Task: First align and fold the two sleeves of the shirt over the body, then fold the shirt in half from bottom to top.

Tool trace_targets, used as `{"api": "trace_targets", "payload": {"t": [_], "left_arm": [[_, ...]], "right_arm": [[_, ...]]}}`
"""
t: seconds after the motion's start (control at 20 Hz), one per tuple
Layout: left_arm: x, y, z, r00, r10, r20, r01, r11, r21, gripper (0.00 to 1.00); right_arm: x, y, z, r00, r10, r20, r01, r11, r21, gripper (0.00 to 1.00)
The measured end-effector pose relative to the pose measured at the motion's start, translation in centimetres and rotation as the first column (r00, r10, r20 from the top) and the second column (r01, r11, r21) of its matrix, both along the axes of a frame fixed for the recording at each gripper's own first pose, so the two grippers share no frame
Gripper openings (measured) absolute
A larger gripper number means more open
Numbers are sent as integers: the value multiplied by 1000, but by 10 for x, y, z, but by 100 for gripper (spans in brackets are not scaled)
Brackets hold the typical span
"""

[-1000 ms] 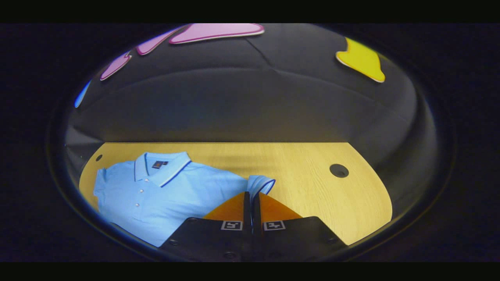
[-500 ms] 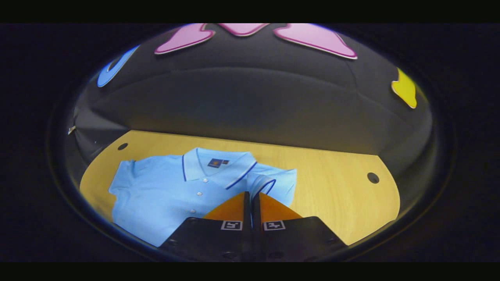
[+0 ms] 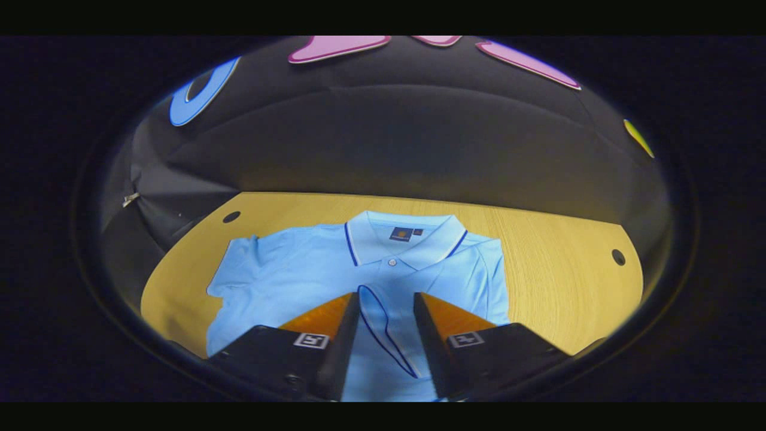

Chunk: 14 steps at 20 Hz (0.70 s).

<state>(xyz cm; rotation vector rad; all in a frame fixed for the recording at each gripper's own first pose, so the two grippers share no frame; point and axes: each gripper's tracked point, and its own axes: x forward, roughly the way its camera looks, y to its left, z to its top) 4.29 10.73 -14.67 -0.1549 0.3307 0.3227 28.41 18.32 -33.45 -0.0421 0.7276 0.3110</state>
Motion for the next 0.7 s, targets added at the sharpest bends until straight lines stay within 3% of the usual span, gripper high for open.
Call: {"api": "trace_targets", "payload": {"t": [0.05,0.15,0.2,0.4,0.7], "left_arm": [[5,0,-2,1000,-7,2,7,1000,1,98],[20,0,-1,1000,-28,8,28,1000,0,99],[30,1,0,999,-42,10,42,999,-2,99],[78,7,-6,996,-86,14,86,996,-20,99],[156,25,-48,989,-144,-35,141,988,-60,99]], "right_arm": [[-2,-1,7,1000,0,15,0,1000,-1,73],[-7,-11,20,999,-7,52,8,1000,-10,100],[-11,-20,29,997,-15,76,17,1000,-23,94],[-30,-53,61,987,-33,158,43,997,-61,98],[-65,-115,91,978,-68,197,89,991,-101,96]]}}
